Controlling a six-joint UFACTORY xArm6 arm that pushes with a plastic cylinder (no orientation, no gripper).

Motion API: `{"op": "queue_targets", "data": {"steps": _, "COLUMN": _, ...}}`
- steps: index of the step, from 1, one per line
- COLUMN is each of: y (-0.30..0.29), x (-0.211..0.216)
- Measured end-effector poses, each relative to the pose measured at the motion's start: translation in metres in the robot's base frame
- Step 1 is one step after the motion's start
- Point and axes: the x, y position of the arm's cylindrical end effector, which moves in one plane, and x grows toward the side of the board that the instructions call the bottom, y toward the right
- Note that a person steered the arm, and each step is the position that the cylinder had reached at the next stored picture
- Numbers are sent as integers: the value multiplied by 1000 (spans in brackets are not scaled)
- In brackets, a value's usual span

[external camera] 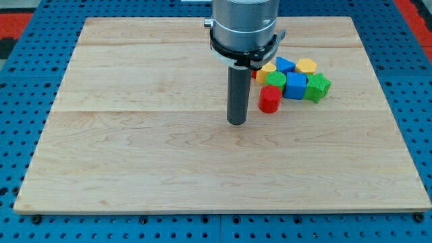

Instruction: Move your arm towards the bottom of the green star

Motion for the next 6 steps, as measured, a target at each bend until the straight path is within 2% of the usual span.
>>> {"op": "queue_targets", "data": {"steps": 1, "y": 0, "x": 1}}
{"op": "queue_targets", "data": {"steps": 4, "y": 61, "x": 11}}
{"op": "queue_targets", "data": {"steps": 5, "y": 119, "x": -8}}
{"op": "queue_targets", "data": {"steps": 6, "y": 143, "x": -34}}
